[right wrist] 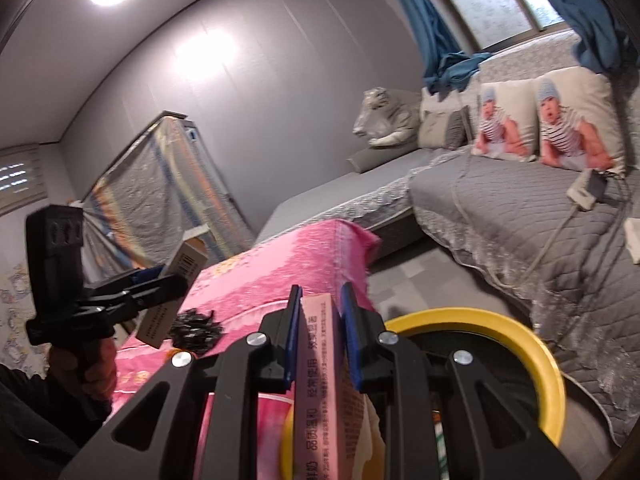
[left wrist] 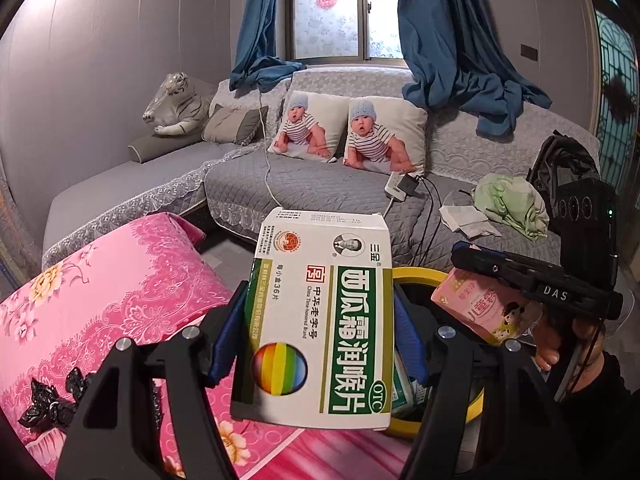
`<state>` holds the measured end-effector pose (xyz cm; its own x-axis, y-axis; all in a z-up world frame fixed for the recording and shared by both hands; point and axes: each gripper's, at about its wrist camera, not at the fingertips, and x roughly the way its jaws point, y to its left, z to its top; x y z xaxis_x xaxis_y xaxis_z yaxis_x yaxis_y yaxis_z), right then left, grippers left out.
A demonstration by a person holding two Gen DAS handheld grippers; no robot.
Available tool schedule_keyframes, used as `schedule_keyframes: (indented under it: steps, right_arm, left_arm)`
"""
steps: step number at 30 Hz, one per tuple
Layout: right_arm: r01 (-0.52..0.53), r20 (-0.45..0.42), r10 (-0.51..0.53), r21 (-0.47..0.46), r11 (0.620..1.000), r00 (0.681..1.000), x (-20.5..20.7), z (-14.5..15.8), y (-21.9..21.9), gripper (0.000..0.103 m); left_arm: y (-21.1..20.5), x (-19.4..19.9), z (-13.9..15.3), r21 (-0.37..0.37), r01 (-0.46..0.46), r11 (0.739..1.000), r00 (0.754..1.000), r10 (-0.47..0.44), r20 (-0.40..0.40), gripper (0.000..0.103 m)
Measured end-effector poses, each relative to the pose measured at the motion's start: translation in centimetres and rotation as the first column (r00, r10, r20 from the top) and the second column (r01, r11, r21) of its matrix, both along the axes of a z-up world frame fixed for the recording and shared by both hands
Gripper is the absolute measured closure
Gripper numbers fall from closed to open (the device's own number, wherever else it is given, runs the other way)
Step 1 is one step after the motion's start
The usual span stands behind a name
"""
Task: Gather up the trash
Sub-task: 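Carry both boxes over the yellow bin and open both grippers, then move both tools back over the bed toward the black bags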
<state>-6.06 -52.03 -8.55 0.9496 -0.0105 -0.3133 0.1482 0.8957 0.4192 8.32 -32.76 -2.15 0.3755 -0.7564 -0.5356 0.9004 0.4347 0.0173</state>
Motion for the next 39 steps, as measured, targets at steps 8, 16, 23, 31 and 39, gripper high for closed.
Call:
schedule_keyframes:
  steps: [8, 16, 23, 31, 39]
  right_arm:
    - [0.072, -0.058, -0.074, -0.045, 0.996, 0.996, -0.7, -1.6, -1.0, 0.085]
    - [0.125, -0.114, -0.131, -0.053, 0.991, 0.985, -0.3, -2.9, -2.0, 0.084]
    - [0.181, -0.161, -0.189, -0.066, 0.981, 0.969, -0.1, -3.6, -2.9, 0.084]
    - [0.333, -0.187, -0.335, -0.044, 0.942, 0.923, -1.5, -4.4, -4.6, 0.029]
    - [0.289, -0.133, -0.296, -0.067, 0.955, 0.946, -1.1, -2.8, -2.8, 0.018]
  left_arm:
    - [-3.1, -0.9, -0.8, 0.016, 0.014, 1.0, 1.0, -0.014, -0.014, 0.04]
    - [-5.4, -1.0, -2.1, 0.033, 0.003, 0.999, 0.999, -0.002, -0.054, 0.04]
    - [-6.5, -1.1, -2.6, 0.031, -0.002, 1.0, 0.998, 0.004, -0.065, 0.039]
    - [-5.1, 2.6, -4.1, 0.022, -0.121, 0.992, 0.966, 0.123, -0.227, 0.014]
    - [1.7, 7.1, -3.0, -0.135, -0.332, 0.933, 0.891, 0.264, -0.369, 0.009]
